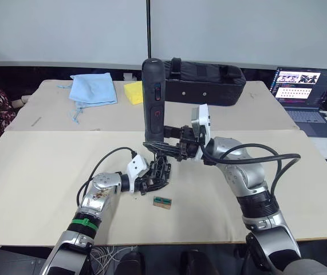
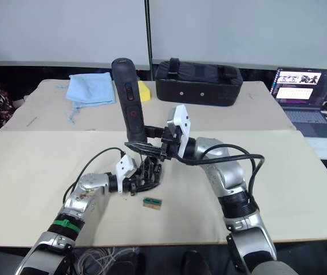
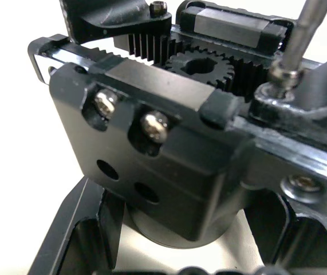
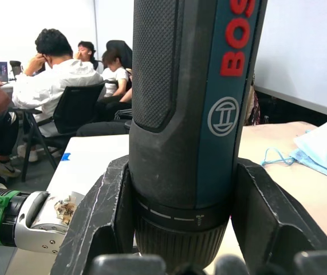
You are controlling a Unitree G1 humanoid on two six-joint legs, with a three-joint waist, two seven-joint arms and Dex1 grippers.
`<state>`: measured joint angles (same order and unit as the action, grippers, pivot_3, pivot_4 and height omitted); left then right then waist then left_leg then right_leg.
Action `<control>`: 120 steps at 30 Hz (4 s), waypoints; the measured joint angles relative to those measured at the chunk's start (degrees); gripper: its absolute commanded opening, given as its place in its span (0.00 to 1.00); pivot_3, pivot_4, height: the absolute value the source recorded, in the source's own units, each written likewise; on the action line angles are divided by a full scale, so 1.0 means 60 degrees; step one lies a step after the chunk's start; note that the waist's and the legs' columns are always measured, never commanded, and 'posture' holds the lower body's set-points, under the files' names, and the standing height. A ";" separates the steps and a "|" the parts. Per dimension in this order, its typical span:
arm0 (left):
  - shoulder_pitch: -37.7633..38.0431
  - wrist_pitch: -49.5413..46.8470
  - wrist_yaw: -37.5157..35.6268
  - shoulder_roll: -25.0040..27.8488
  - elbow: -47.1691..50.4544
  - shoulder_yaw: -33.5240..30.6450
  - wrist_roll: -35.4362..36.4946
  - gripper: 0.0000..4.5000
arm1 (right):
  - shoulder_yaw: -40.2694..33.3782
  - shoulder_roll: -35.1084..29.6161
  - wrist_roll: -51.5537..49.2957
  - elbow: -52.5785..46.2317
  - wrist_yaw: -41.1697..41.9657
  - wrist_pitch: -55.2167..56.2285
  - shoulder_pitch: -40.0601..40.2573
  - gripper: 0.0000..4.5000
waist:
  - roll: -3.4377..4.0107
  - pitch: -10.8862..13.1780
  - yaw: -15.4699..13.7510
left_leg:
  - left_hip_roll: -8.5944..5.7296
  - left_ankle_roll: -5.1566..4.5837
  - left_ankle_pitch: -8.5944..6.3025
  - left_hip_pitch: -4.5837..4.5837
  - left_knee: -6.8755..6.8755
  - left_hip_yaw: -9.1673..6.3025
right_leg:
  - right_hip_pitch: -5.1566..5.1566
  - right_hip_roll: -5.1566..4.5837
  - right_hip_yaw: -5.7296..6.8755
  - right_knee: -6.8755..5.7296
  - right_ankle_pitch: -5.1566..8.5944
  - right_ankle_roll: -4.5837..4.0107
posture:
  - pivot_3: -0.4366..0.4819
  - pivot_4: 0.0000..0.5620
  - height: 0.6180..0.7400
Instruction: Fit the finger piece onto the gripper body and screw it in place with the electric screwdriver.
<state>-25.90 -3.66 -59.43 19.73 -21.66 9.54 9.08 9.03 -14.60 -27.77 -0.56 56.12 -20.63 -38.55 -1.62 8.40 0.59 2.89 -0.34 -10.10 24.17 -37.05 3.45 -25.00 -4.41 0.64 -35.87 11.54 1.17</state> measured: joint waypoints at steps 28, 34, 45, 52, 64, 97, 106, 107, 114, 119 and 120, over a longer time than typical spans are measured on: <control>-0.0001 0.0141 0.0199 -0.0073 -0.0055 0.0065 -0.0013 0.53 | -0.0356 -0.0142 -0.0667 0.0128 0.0232 -0.0521 -0.0510 0.43 | -0.0003 -0.0021 -0.0055 | -0.0001 0.0000 0.0000 0.0046 0.0015 0.0000 | -0.0049 -0.0007 0.0001 0.0006 0.0006 -0.0003 | 0.48 0.27 1.00; -0.0001 0.0131 0.0443 -0.0212 -0.0053 0.0120 -0.0079 0.53 | -0.1272 -0.0199 -0.1614 -0.0109 0.0707 -0.0563 -0.1603 0.43 | -0.0001 -0.0016 -0.0155 | 0.0002 0.0001 -0.0001 0.0031 0.0016 -0.0002 | -0.0029 -0.0004 0.0010 0.0015 0.0008 -0.0002 | 0.48 0.27 1.00; 0.0001 -0.0078 0.0631 -0.0217 0.0066 0.0121 -0.0089 0.98 | -0.1582 -0.0862 -0.2067 -0.0534 0.1186 -0.0941 -0.1021 0.43 | -0.0002 -0.0015 -0.0186 | 0.0003 0.0001 -0.0001 0.0037 0.0016 0.0002 | -0.0040 -0.0006 0.0007 0.0014 0.0007 -0.0003 | 0.48 0.27 1.00; 0.0329 0.0034 0.0433 0.0196 0.0274 -0.0092 0.0106 0.98 | -0.1954 -0.1424 -0.2889 -0.1449 0.1101 -0.1586 -0.0966 0.43 | -0.0002 -0.0015 -0.0009 | 0.0018 0.0001 -0.0001 0.0020 0.0035 0.0002 | -0.0043 0.0001 0.0010 0.0009 0.0017 -0.0022 | 0.48 0.27 1.00; 0.2691 0.0673 -0.2224 0.2806 0.1168 -0.1973 0.2110 0.98 | -0.3502 -0.3851 -0.2964 -0.1811 0.0994 -0.1584 0.1264 0.43 | -0.0013 0.0003 0.0015 | 0.0018 0.0019 -0.0012 0.0102 0.0083 0.0015 | -0.0166 -0.0014 0.0002 0.0014 0.0038 -0.0051 | 0.48 0.27 1.00; 0.2183 0.1920 -0.2882 0.1910 0.1935 -0.0083 0.0914 0.98 | 0.0196 -0.1342 -0.0996 -0.3003 0.1423 0.0629 0.2581 0.43 | 0.0006 0.0090 -0.0218 | 0.0010 0.0017 -0.0008 0.0158 0.0000 0.0019 | -0.0178 0.0007 -0.0004 -0.0008 0.0012 0.0005 | 0.48 0.27 1.00; 0.1734 0.1882 -0.2559 0.1402 0.1807 0.0416 0.0619 0.98 | 0.0304 -0.1063 -0.0674 -0.2452 0.1691 0.1055 0.2413 0.43 | 0.0006 0.0090 -0.0217 | 0.0006 0.0017 -0.0008 0.0158 -0.0013 0.0018 | -0.0172 0.0006 -0.0005 -0.0013 -0.0018 0.0056 | 0.48 0.27 1.00; 0.1717 0.1870 -0.2557 0.1391 0.1806 0.0447 0.0617 0.98 | 0.0305 -0.1065 -0.0632 -0.2403 0.1691 0.1072 0.2414 0.43 | 0.0006 0.0090 -0.0216 | 0.0006 0.0017 -0.0008 0.0158 -0.0013 0.0018 | -0.0172 0.0007 -0.0005 -0.0014 -0.0019 0.0057 | 0.48 0.27 1.00; 0.1670 0.1803 -0.2508 0.1268 0.1780 0.0515 0.0608 0.98 | 0.0298 -0.0923 -0.0452 -0.2056 0.1596 0.1088 0.2405 0.43 | 0.0006 0.0089 -0.0221 | 0.0004 0.0016 -0.0008 0.0158 -0.0020 0.0016 | -0.0169 0.0006 -0.0006 -0.0019 -0.0024 0.0063 | 0.48 0.27 1.00; 0.1682 0.1805 -0.2489 0.1272 0.1781 0.0515 0.0563 0.98 | 0.0298 -0.0861 -0.0415 -0.1905 0.1618 0.1179 0.2319 0.43 | 0.0006 0.0089 -0.0218 | 0.0004 0.0016 -0.0008 0.0157 -0.0026 0.0014 | -0.0168 0.0006 -0.0005 -0.0023 -0.0025 0.0064 | 0.48 0.27 1.00; 0.1691 0.1808 -0.2479 0.1273 0.1782 0.0512 0.0562 0.98 | 0.0298 -0.0863 -0.0379 -0.1888 0.1636 0.1199 0.2319 0.43 | 0.0006 0.0089 -0.0216 | 0.0004 0.0016 -0.0008 0.0157 -0.0027 0.0014 | -0.0167 0.0006 -0.0006 -0.0024 -0.0025 0.0064 | 0.48 0.27 1.00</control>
<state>-15.76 7.19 -74.30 27.36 -10.97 12.61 12.45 10.82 -19.78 -30.04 -11.89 65.94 -13.44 -24.63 -1.58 8.93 -0.70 2.91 -0.24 -10.15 25.11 -37.21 3.54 -26.01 -4.37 0.60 -36.01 11.39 1.55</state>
